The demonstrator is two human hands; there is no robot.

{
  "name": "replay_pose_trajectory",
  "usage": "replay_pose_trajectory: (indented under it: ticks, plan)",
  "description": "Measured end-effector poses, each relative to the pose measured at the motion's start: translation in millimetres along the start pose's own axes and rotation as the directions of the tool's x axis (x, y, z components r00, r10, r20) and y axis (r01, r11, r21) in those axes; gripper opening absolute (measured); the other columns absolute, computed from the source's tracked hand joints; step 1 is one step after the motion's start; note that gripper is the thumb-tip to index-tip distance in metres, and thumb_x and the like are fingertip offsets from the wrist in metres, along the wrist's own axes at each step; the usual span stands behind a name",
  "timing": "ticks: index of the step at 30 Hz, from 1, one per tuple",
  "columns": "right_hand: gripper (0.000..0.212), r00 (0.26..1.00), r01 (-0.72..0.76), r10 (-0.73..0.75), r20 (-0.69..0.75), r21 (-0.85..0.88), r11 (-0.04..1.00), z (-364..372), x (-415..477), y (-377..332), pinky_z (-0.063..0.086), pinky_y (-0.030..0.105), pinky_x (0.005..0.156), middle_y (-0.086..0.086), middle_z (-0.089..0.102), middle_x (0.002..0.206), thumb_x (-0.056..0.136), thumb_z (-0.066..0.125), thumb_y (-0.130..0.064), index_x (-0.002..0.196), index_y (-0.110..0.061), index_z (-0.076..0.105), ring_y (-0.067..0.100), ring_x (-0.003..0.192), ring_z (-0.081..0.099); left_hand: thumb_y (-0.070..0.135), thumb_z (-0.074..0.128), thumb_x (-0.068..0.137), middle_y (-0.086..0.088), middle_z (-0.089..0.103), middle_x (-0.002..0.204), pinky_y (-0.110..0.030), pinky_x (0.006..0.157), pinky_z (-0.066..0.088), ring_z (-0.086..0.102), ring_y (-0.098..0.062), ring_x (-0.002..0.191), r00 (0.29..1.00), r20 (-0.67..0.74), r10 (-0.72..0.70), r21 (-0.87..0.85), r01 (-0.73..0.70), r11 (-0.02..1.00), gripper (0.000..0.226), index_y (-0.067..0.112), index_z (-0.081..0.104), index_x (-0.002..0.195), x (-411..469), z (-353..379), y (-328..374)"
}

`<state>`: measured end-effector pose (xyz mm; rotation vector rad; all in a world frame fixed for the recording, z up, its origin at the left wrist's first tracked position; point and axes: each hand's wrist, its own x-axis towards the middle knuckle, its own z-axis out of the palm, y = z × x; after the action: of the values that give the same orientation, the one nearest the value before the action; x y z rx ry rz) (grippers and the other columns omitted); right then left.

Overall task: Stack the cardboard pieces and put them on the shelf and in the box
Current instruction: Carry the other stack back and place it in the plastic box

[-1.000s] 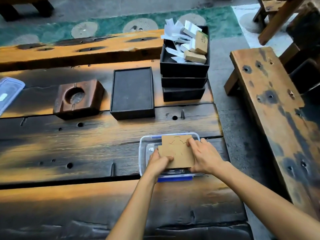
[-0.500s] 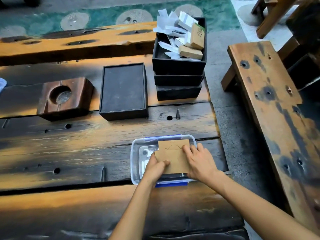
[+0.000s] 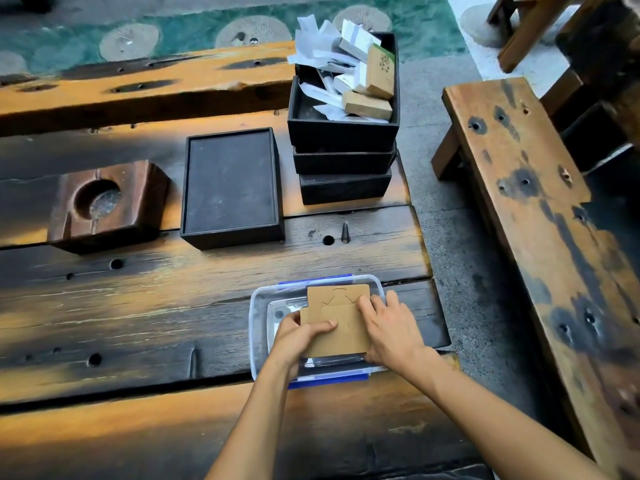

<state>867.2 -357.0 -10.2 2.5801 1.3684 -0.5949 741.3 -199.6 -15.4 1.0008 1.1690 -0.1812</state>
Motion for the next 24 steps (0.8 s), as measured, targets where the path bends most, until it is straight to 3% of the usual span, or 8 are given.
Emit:
replay_pose_trajectory:
  ticks: [3, 8, 11, 14, 17, 20, 22, 24]
  plan:
    - [0.098, 1.0, 0.009, -0.01, 0.027, 0.048, 0.999, -2, 1, 2, 0.049, 0.038, 0.078, 0.004, 0.052, 0.118, 0.054, 0.088, -0.06, 0.121, -0.019, 0.029, 0.025, 0.103, 0.042, 0.022, 0.101, 0.052, -0.003, 0.084, 0.097, -0.025, 0.061, 0.062, 0.082, -0.017, 0.085, 1.0, 0.024, -0.006, -0.077, 0.008, 0.997, 0.078, 0.01, 0.065, 0.121, -2, 0, -2]
    - [0.098, 0.995, 0.04, -0.069, 0.074, 0.344, 0.938, -21, -3, 12, 0.048, 0.039, 0.085, -0.007, 0.041, 0.132, 0.047, 0.09, -0.064, 0.123, -0.029, 0.037, 0.021, 0.102, 0.037, 0.009, 0.095, 0.073, 0.001, 0.084, 0.092, -0.024, 0.059, 0.061, 0.081, -0.014, 0.082, 1.0, 0.016, -0.018, -0.118, 0.019, 0.993, 0.058, 0.01, 0.058, 0.118, -11, 0, -2]
    - [0.088, 0.994, 0.013, -0.08, 0.08, 0.619, 0.786, -33, -10, 19, 0.041, 0.035, 0.099, -0.014, 0.037, 0.149, 0.057, 0.078, -0.078, 0.13, -0.048, 0.039, 0.018, 0.121, 0.042, 0.008, 0.094, 0.072, -0.004, 0.084, 0.096, -0.029, 0.064, 0.063, 0.082, -0.019, 0.086, 0.999, 0.038, -0.015, -0.107, 0.019, 0.994, 0.058, 0.007, 0.062, 0.12, -16, -8, 4]
    - [0.079, 0.996, -0.042, 0.083, -0.012, 0.783, 0.62, -35, -16, 14, 0.045, 0.027, 0.096, -0.013, 0.049, 0.142, 0.067, 0.081, -0.066, 0.13, -0.047, 0.038, 0.008, 0.12, 0.051, 0.013, 0.095, 0.061, -0.01, 0.083, 0.104, -0.031, 0.068, 0.064, 0.081, -0.025, 0.093, 0.999, 0.048, 0.015, -0.127, -0.009, 0.992, 0.073, 0.005, 0.062, 0.126, -25, -23, 7]
    - [0.107, 0.983, -0.139, 0.171, 0.071, 0.894, 0.427, -34, -14, 6, 0.041, 0.037, 0.113, -0.012, 0.043, 0.146, 0.059, 0.09, -0.059, 0.144, -0.036, 0.03, 0.011, 0.133, 0.047, 0.018, 0.094, 0.062, -0.014, 0.08, 0.118, -0.032, 0.077, 0.064, 0.079, -0.028, 0.105, 0.992, 0.093, 0.08, -0.168, -0.063, 0.984, 0.078, 0.005, 0.062, 0.132, -37, -46, 8]
    - [0.136, 0.964, -0.256, -0.011, 0.267, 0.934, 0.249, -32, -8, -2, 0.042, 0.037, 0.115, -0.013, 0.045, 0.149, 0.049, 0.097, -0.055, 0.157, -0.034, 0.017, 0.007, 0.136, 0.048, 0.019, 0.095, 0.059, -0.021, 0.074, 0.129, -0.032, 0.084, 0.063, 0.075, -0.029, 0.11, 0.968, 0.151, 0.202, -0.166, -0.176, 0.97, 0.085, 0.005, 0.06, 0.136, -45, -60, 7]
    - [0.132, 0.963, -0.242, -0.051, 0.265, 0.931, 0.275, -30, -4, -8, 0.054, 0.036, 0.103, -0.017, 0.06, 0.136, 0.046, 0.101, -0.047, 0.154, -0.038, 0.025, 0.003, 0.121, 0.061, 0.018, 0.097, 0.057, -0.015, 0.074, 0.129, -0.031, 0.088, 0.061, 0.073, -0.026, 0.114, 0.949, 0.14, 0.281, -0.06, -0.275, 0.959, 0.09, 0.012, 0.058, 0.138, -47, -62, 8]
    - [0.115, 0.99, -0.135, 0.013, 0.142, 0.909, 0.394, -29, -3, -14, 0.057, 0.034, 0.097, -0.022, 0.063, 0.125, 0.045, 0.099, -0.041, 0.141, -0.045, 0.037, -0.001, 0.114, 0.062, 0.014, 0.1, 0.06, -0.002, 0.073, 0.129, -0.032, 0.098, 0.058, 0.069, -0.019, 0.121, 0.918, 0.144, 0.369, 0.183, -0.391, 0.902, 0.095, 0.024, 0.053, 0.142, -45, -58, 10]
